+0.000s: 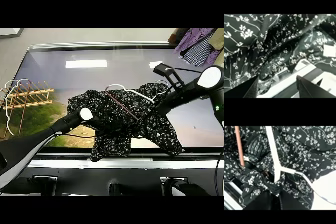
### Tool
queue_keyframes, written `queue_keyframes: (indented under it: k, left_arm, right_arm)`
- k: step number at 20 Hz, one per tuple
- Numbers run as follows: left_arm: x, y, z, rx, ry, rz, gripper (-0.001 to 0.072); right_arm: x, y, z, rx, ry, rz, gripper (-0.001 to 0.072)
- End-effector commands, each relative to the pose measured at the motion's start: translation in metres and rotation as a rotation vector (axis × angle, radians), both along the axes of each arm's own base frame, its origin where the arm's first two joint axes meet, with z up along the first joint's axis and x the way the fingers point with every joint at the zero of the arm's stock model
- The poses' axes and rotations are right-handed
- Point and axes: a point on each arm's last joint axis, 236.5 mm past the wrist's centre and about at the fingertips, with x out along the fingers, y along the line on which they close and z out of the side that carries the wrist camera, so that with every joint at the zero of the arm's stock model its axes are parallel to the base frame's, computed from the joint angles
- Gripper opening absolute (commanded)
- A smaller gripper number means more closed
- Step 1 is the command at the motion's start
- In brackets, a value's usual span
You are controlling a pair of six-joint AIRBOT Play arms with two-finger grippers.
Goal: Fold the clothes and pants, and hang the long-sleeved shirts on hangers.
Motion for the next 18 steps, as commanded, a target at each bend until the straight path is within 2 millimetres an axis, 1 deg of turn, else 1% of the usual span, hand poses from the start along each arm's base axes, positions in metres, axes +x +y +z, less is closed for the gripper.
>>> queue_keyframes:
  k: [1, 4, 6, 7, 9, 10, 12, 16, 18]
  left_arm:
    - [0.005, 0.003, -0.002, -0.001, 0.036, 0.041, 0.0539]
    - [0.012, 0.016, 0.002, 0.008, 0.104, 0.108, 0.0539]
    - [0.012, 0.019, 0.002, 0.012, 0.137, 0.13, 0.0539]
    - [0.01, 0.018, 0.002, 0.014, 0.145, 0.124, 0.0539]
    - [-0.004, 0.015, -0.003, 0.031, 0.194, 0.113, 0.0539]
    - [-0.006, 0.013, -0.006, 0.037, 0.203, 0.113, 0.0539]
    - [-0.005, 0.01, -0.013, 0.046, 0.22, 0.143, 0.054]
    - [0.001, 0.01, -0.022, 0.053, 0.222, 0.173, 0.0537]
    - [0.004, 0.009, -0.026, 0.057, 0.223, 0.188, 0.0496]
  right_arm:
    - [-0.001, -0.001, -0.001, -0.008, 0.002, 0.002, 0.0039]
    - [-0.002, -0.005, -0.002, -0.027, 0.007, 0.001, 0.0039]
    - [-0.002, -0.007, -0.003, -0.034, 0.007, 0.0, 0.0039]
    - [-0.001, -0.007, -0.003, -0.035, 0.006, 0.0, 0.0039]
    - [-0.001, -0.008, -0.003, -0.036, 0.006, 0.0, 0.0039]
    - [-0.001, -0.008, -0.003, -0.036, 0.006, 0.0, 0.0039]
    - [-0.001, -0.008, -0.003, -0.036, 0.006, 0.0, 0.0039]
    - [-0.002, -0.008, -0.002, -0.035, 0.002, 0.0, 0.0039]
    - [-0.002, -0.008, -0.001, -0.035, 0.0, 0.0, 0.0039]
